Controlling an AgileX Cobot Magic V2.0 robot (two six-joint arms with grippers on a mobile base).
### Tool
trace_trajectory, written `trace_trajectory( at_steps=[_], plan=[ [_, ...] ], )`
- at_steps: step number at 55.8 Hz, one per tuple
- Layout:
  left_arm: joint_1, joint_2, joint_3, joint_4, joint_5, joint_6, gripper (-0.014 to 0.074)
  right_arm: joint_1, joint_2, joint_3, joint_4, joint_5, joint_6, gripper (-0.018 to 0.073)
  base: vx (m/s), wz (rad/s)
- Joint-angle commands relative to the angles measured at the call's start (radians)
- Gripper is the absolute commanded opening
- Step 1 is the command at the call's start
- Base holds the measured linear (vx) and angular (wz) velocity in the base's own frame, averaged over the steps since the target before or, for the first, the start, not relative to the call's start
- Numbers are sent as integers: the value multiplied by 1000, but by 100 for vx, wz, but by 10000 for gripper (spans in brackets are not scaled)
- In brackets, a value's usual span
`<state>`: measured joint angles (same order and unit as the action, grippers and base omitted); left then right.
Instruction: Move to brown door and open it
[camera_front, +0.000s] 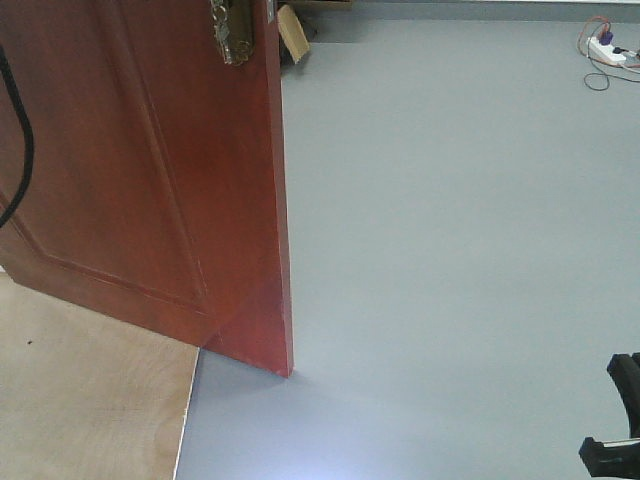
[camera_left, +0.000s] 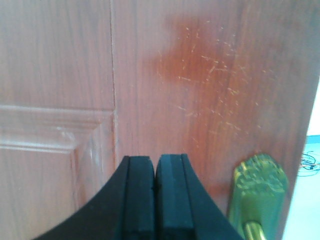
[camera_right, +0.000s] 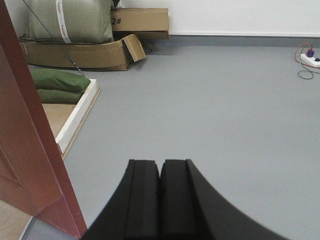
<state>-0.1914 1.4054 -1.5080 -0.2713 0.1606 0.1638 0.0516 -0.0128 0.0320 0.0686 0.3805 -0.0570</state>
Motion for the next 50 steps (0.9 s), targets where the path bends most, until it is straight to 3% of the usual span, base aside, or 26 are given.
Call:
trace_trajectory(
  at_steps=[1,50],
  plan=[
    [-7,-34,-26,-10,-77,-1,136,2,-6,4,-6,-76,-9,0,3,0],
    [-7,-34,-26,-10,-77,-1,136,2,-6,4,-6,-76,-9,0,4,-5]
  ],
)
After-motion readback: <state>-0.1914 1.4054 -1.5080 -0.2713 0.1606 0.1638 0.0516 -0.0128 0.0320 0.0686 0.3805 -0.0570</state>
